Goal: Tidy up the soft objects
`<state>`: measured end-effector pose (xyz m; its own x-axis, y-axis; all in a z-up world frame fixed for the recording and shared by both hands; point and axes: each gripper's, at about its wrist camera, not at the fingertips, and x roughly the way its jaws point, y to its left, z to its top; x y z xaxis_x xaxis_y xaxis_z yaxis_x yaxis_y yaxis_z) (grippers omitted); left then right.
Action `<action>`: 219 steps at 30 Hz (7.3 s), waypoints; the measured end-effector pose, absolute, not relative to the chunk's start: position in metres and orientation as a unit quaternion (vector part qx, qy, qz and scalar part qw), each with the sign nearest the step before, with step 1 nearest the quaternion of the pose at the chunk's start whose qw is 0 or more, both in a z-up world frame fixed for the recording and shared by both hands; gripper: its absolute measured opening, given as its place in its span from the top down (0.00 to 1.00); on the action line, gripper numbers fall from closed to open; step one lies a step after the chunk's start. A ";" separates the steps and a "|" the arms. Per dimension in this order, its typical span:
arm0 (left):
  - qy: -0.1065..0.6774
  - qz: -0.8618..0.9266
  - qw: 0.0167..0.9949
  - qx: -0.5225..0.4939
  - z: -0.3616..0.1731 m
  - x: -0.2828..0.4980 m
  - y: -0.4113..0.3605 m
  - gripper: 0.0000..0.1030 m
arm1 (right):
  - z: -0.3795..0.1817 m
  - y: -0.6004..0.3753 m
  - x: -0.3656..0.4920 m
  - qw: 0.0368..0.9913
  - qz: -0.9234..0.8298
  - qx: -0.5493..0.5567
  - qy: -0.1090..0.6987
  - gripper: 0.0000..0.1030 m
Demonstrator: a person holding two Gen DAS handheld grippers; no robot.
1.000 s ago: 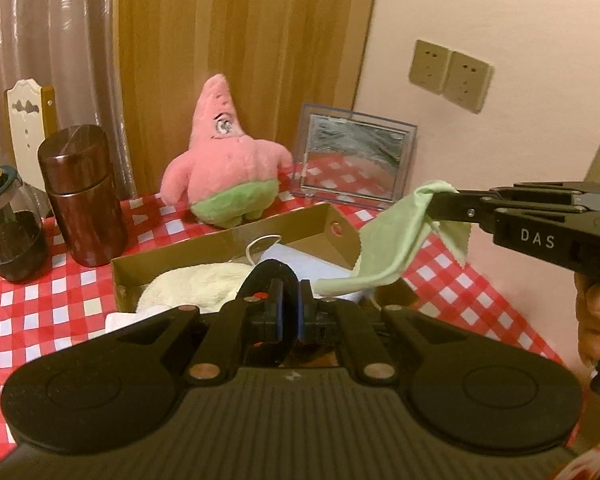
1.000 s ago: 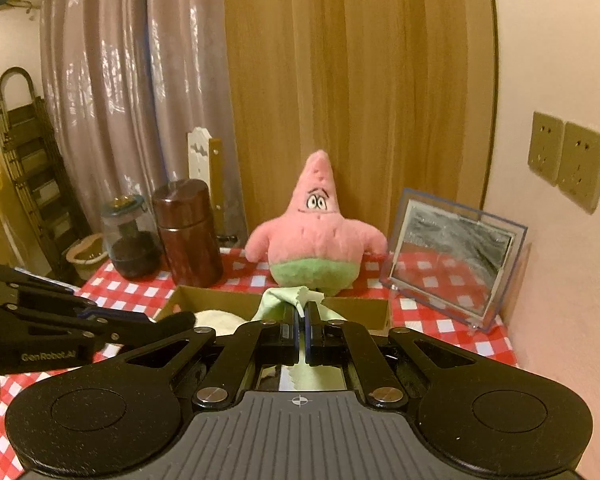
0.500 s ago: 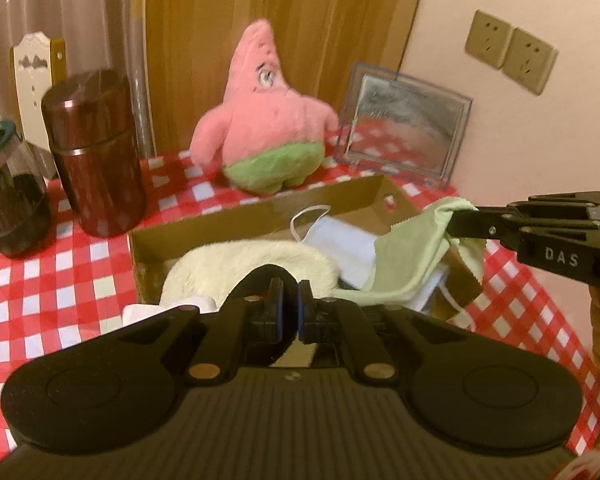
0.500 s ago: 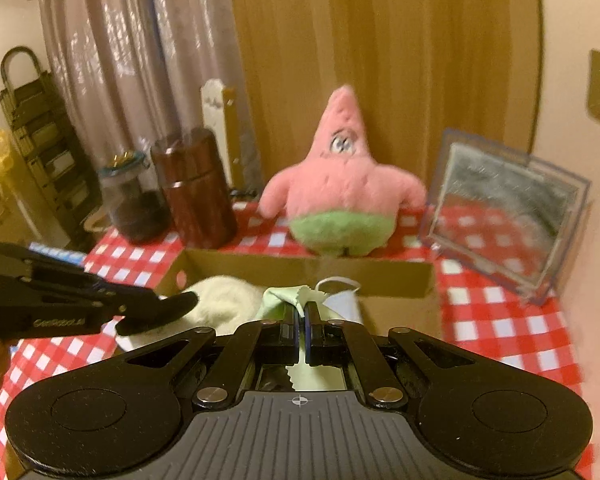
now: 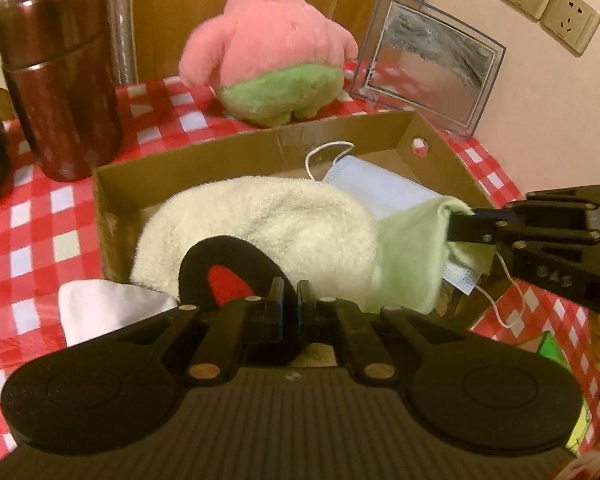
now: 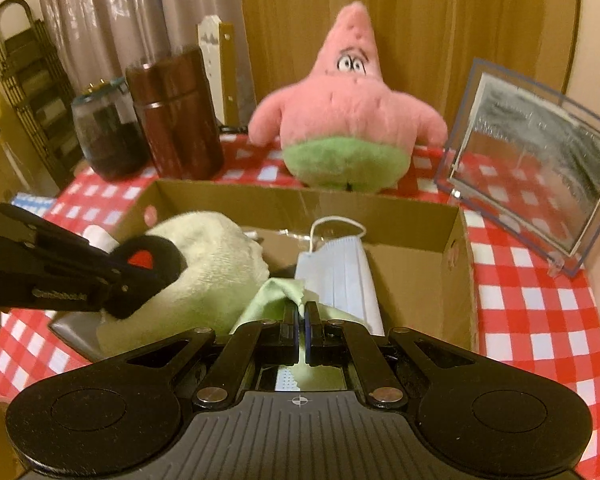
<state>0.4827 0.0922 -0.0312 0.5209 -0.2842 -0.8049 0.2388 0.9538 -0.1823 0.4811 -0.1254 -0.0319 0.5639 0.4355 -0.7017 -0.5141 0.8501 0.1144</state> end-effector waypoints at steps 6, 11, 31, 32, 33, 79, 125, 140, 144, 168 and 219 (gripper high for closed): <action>0.478 -0.165 0.862 -0.011 -0.032 0.489 0.089 0.86 | -0.043 -0.125 0.491 0.873 0.265 -0.050 0.406 0.97; 0.486 -0.171 0.857 -0.006 -0.023 0.487 0.094 0.68 | -0.038 -0.126 0.491 0.871 0.264 -0.043 0.411 0.97; 0.455 -0.129 0.881 -0.021 0.028 0.453 0.156 0.47 | 0.008 -0.132 0.462 0.889 0.259 -0.039 0.375 0.47; 0.458 -0.120 0.881 -0.022 0.023 0.452 0.160 0.46 | 0.008 -0.130 0.462 0.889 0.260 -0.040 0.375 0.47; 0.459 -0.115 0.881 -0.022 0.017 0.450 0.164 0.45 | 0.006 -0.129 0.461 0.889 0.261 -0.042 0.375 0.47; 0.502 -0.138 0.853 -0.030 -0.048 0.489 0.120 0.96 | -0.023 -0.130 0.470 0.886 0.253 -0.034 0.388 0.47; 0.374 -0.024 0.927 0.000 0.102 0.297 0.070 0.00 | 0.081 -0.172 0.322 0.887 0.238 -0.020 0.395 0.26; 0.307 -0.017 0.951 -0.013 0.112 0.194 0.045 0.01 | 0.080 -0.214 0.225 0.903 0.226 0.002 0.365 0.26; 0.304 -0.006 0.952 -0.036 0.112 0.163 0.041 0.01 | 0.077 -0.225 0.196 0.906 0.227 0.012 0.358 0.26; 0.336 0.040 0.940 -0.046 0.077 0.022 0.003 0.06 | 0.054 -0.230 0.053 0.916 0.218 0.005 0.337 0.26; 0.361 0.036 0.930 -0.064 0.062 -0.017 -0.010 0.06 | 0.044 -0.233 0.016 0.919 0.213 -0.005 0.332 0.26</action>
<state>-0.0169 -0.0096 0.0618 0.7364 0.0201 -0.6762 -0.1124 0.9893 -0.0929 0.0155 -0.2329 0.0440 0.6884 0.3885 -0.6125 -0.3946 0.9091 0.1332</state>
